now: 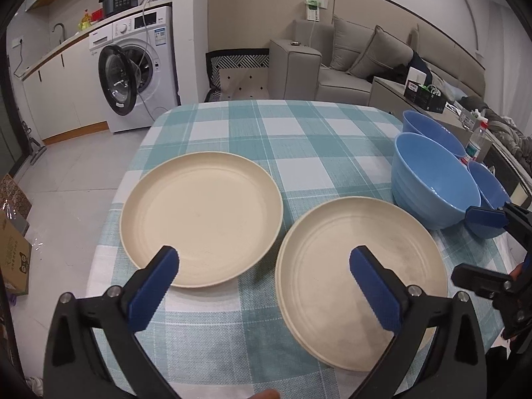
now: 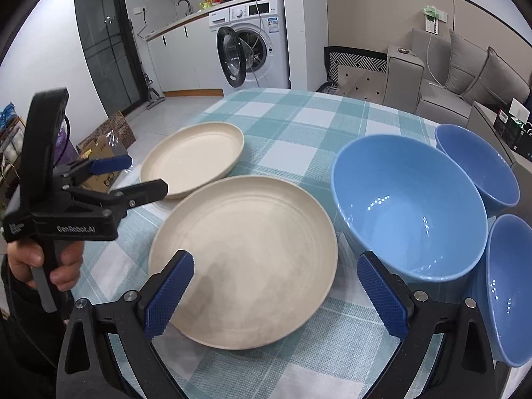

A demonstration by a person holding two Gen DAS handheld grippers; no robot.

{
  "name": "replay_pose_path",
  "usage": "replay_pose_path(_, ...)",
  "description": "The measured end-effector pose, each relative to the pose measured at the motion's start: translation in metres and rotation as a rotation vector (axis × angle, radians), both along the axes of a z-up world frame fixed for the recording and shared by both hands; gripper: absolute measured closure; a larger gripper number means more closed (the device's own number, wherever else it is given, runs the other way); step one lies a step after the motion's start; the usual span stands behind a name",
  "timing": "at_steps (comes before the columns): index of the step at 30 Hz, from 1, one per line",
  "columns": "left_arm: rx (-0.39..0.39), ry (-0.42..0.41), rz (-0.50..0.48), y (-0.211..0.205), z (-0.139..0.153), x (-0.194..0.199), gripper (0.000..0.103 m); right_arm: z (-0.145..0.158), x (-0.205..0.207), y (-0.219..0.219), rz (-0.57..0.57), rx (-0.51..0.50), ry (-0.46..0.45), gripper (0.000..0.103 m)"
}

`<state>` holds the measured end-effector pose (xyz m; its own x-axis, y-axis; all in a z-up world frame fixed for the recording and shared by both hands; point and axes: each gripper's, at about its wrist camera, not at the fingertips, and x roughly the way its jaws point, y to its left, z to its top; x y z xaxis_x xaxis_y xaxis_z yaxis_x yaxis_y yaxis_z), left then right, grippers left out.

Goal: Organize plates and bowls

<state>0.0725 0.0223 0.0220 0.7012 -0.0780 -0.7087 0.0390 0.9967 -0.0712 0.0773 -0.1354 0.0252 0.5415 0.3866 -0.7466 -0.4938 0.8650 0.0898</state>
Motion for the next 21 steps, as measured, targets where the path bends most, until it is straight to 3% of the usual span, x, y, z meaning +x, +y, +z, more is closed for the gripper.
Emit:
replay_pose_path(8,-0.008,-0.021,0.044,0.011,0.011,-0.001,0.0,0.023,0.012,0.002,-0.025,0.054,-0.014,0.003)
replay_pose_path(21,-0.031,-0.059,0.135,0.046,0.033,-0.006,0.0,0.055,0.034,0.041,0.027,0.061,-0.048,0.003)
